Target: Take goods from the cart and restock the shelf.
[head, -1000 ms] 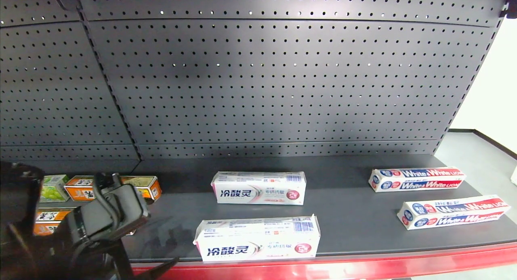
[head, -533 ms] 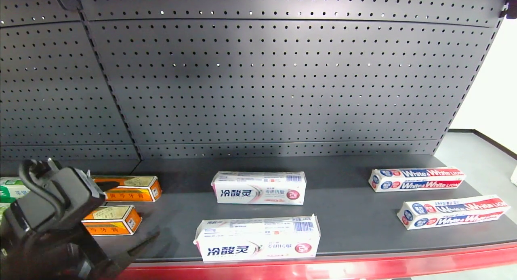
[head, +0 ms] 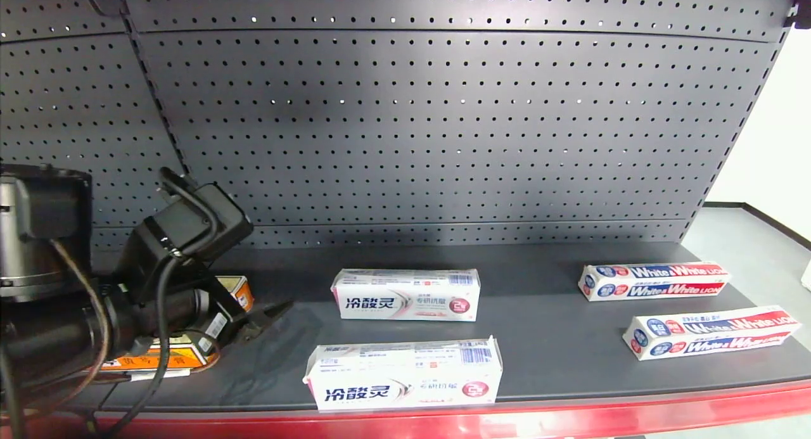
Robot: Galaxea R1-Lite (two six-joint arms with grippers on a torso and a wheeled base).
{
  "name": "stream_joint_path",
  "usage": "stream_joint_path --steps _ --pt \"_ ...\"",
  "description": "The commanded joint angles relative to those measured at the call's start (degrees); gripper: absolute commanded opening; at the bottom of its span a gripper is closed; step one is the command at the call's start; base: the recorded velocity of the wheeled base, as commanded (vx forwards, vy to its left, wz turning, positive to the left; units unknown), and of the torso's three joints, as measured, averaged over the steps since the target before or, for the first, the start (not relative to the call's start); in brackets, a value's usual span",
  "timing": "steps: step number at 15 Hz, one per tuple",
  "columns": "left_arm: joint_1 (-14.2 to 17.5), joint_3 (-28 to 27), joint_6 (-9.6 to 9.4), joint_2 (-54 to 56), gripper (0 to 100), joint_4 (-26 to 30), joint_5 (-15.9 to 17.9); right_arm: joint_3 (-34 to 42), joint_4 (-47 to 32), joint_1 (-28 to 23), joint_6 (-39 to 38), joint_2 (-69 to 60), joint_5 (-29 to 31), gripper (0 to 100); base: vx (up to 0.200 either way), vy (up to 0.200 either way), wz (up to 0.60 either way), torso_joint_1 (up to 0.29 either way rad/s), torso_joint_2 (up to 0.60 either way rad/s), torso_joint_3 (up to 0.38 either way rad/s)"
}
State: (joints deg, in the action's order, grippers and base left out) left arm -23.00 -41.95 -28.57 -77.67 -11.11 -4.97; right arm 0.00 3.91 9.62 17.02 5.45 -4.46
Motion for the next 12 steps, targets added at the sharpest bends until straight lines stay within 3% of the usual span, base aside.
stream_joint_path --steps 1,9,12 --pt "0.24 -1.47 -0.08 -4.60 100 0.12 -0.12 0.00 0.04 0.05 -0.06 0.09 0.16 100 0.000 0.000 0.00 0.000 0.00 0.000" --pt "-0.29 -0.85 -0.87 -4.86 100 0.65 -0.04 -0.09 -0.05 0.05 -0.14 0.09 0.16 100 0.000 0.000 0.00 0.000 0.00 0.000" --pt "-0.64 3.63 -0.78 -2.67 100 0.38 -0.04 0.00 -0.05 0.05 -0.23 0.09 0.16 100 0.000 0.000 0.00 0.000 0.00 0.000"
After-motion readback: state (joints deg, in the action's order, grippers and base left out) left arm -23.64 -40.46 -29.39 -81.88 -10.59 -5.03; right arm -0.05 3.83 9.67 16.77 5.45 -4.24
